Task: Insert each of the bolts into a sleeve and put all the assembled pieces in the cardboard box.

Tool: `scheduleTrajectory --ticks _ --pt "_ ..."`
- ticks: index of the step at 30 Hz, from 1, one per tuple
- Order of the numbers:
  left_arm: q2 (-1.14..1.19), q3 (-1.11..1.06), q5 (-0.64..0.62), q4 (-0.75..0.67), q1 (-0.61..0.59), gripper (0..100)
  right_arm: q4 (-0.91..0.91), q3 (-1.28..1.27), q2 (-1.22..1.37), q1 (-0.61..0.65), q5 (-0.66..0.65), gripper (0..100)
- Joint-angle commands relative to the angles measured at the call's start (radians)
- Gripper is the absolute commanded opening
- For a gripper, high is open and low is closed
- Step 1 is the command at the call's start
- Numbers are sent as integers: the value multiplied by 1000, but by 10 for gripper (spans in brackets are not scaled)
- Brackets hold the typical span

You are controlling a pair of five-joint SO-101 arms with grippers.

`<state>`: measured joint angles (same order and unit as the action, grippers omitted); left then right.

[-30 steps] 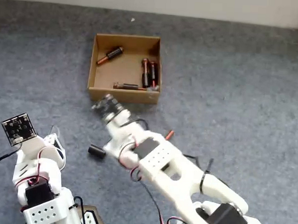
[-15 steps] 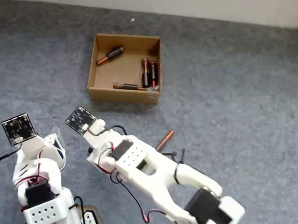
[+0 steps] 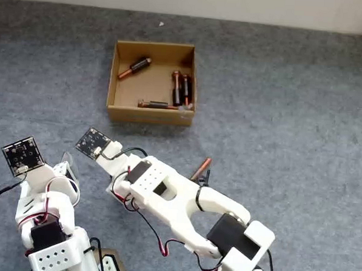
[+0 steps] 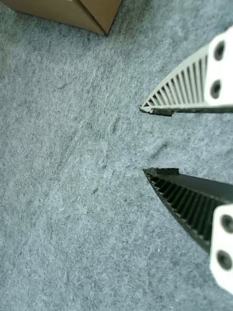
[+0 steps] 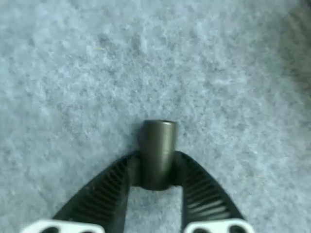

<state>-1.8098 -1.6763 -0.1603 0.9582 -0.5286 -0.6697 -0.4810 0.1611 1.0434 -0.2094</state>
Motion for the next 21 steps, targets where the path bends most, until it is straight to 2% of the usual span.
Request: scheduleTrajectory --ticks 1,7,12,18,21 --pt "-5 -19 5 -20 4 185 -140 74 -4 -48 -21 6" --pt "-5 -19 5 -20 4 185 -323 160 -7 -147 -23 4" --pt "-5 -19 5 -20 4 185 -424 150 -90 -180 -29 4" --pt "-5 -19 5 -20 4 185 -432 71 -97 -180 -31 13" --pt "-5 -19 5 -20 4 185 -435 73 -64 -183 -29 87"
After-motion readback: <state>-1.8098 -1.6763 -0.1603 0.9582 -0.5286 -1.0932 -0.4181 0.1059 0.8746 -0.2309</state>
